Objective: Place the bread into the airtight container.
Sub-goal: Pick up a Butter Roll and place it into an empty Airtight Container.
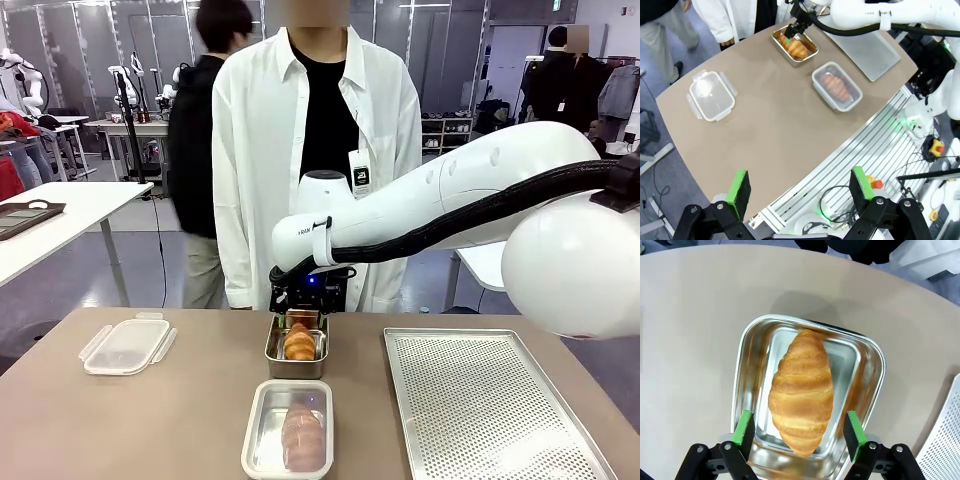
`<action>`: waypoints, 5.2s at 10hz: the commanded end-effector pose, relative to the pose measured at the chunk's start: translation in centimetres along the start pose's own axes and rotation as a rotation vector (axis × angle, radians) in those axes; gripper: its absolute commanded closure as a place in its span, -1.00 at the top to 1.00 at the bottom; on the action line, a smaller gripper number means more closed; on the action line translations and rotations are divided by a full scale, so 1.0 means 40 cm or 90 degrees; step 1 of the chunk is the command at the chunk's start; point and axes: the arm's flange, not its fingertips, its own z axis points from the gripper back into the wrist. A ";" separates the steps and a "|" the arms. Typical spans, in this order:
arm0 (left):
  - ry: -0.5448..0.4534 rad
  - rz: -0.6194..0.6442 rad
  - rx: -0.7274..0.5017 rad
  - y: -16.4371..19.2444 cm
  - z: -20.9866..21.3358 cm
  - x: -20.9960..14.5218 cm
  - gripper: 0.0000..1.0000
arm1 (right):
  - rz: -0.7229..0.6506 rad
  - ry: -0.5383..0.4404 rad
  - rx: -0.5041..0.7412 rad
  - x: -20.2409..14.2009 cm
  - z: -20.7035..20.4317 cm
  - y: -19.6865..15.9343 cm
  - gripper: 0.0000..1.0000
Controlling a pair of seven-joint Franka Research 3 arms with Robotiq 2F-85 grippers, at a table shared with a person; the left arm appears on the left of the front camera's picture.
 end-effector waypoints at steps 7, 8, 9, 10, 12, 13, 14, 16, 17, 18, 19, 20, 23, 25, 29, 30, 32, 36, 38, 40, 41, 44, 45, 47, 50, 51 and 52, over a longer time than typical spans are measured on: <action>0.002 -0.008 0.004 0.000 0.002 0.003 1.00 | 0.000 -0.005 0.001 0.002 0.000 0.000 0.78; 0.002 -0.008 0.004 0.000 0.002 0.003 1.00 | 0.000 -0.005 0.001 0.002 0.000 0.000 0.78; 0.002 -0.008 0.004 0.000 0.002 0.003 1.00 | 0.000 -0.005 0.001 0.002 0.000 0.000 0.78; 0.002 -0.008 0.004 0.000 0.002 0.003 1.00 | 0.000 -0.005 0.001 0.002 0.000 0.000 0.78; 0.002 -0.008 0.004 0.000 0.002 0.003 1.00 | 0.000 0.000 0.000 0.000 0.000 0.001 0.78; 0.002 -0.008 0.004 0.000 0.002 0.003 1.00 | 0.065 -0.034 -0.035 -0.005 0.070 -0.031 0.78; 0.002 -0.008 0.004 0.000 0.002 0.003 1.00 | 0.082 -0.028 -0.021 -0.020 0.136 -0.078 0.78; 0.002 -0.008 0.004 0.000 0.002 0.003 1.00 | 0.125 -0.026 0.032 -0.086 0.257 -0.172 0.78; 0.002 -0.008 0.004 0.000 0.002 0.003 1.00 | 0.167 -0.025 0.050 -0.133 0.328 -0.221 0.78; 0.002 -0.008 0.004 0.000 0.002 0.003 1.00 | 0.194 -0.028 0.056 -0.171 0.401 -0.281 0.78; 0.002 -0.008 0.004 0.000 0.002 0.003 1.00 | 0.181 -0.023 0.025 -0.210 0.471 -0.353 0.78; 0.002 -0.008 0.004 0.000 0.002 0.003 1.00 | 0.192 -0.033 0.023 -0.270 0.544 -0.417 0.78; 0.002 -0.008 0.004 0.000 0.002 0.003 1.00 | 0.212 -0.073 0.077 -0.467 0.723 -0.582 0.78; 0.002 -0.008 0.004 0.000 0.002 0.003 1.00 | 0.214 -0.093 0.068 -0.584 0.796 -0.655 0.78; 0.002 -0.008 0.004 0.000 0.002 0.003 1.00 | 0.173 -0.171 0.016 -0.739 0.903 -0.702 0.78; 0.002 -0.008 0.004 0.000 0.002 0.003 1.00 | 0.151 -0.157 -0.014 -0.761 0.933 -0.689 0.78; 0.002 -0.008 0.004 0.000 0.002 0.003 1.00 | 0.137 -0.162 -0.022 -0.805 0.981 -0.659 0.78; 0.002 -0.008 0.004 0.000 0.002 0.003 1.00 | 0.095 -0.222 -0.047 -0.862 1.026 -0.549 0.78; 0.002 -0.008 0.004 0.000 0.002 0.003 1.00 | 0.137 -0.206 -0.037 -0.860 1.034 -0.608 0.78; 0.002 -0.008 0.004 0.000 0.002 0.003 1.00 | 0.137 -0.206 -0.037 -0.860 1.034 -0.608 0.78; 0.002 -0.008 0.004 0.000 0.002 0.003 1.00 | 0.137 -0.206 -0.037 -0.860 1.034 -0.608 0.78; 0.002 -0.008 0.004 0.000 0.002 0.003 1.00 | 0.137 -0.206 -0.037 -0.860 1.034 -0.608 0.78; 0.002 -0.008 0.004 0.000 0.002 0.003 1.00 | 0.137 -0.206 -0.037 -0.860 1.034 -0.608 0.78; 0.002 -0.008 0.004 0.000 0.002 0.003 1.00 | 0.137 -0.206 -0.037 -0.860 1.034 -0.608 0.78; 0.002 -0.008 0.004 0.000 0.002 0.003 1.00 | 0.137 -0.206 -0.037 -0.860 1.034 -0.608 0.78; 0.002 -0.008 0.004 0.000 0.002 0.003 1.00 | 0.137 -0.206 -0.037 -0.860 1.034 -0.608 0.78; 0.002 -0.008 0.004 0.000 0.002 0.003 1.00 | 0.137 -0.206 -0.037 -0.860 1.034 -0.608 0.78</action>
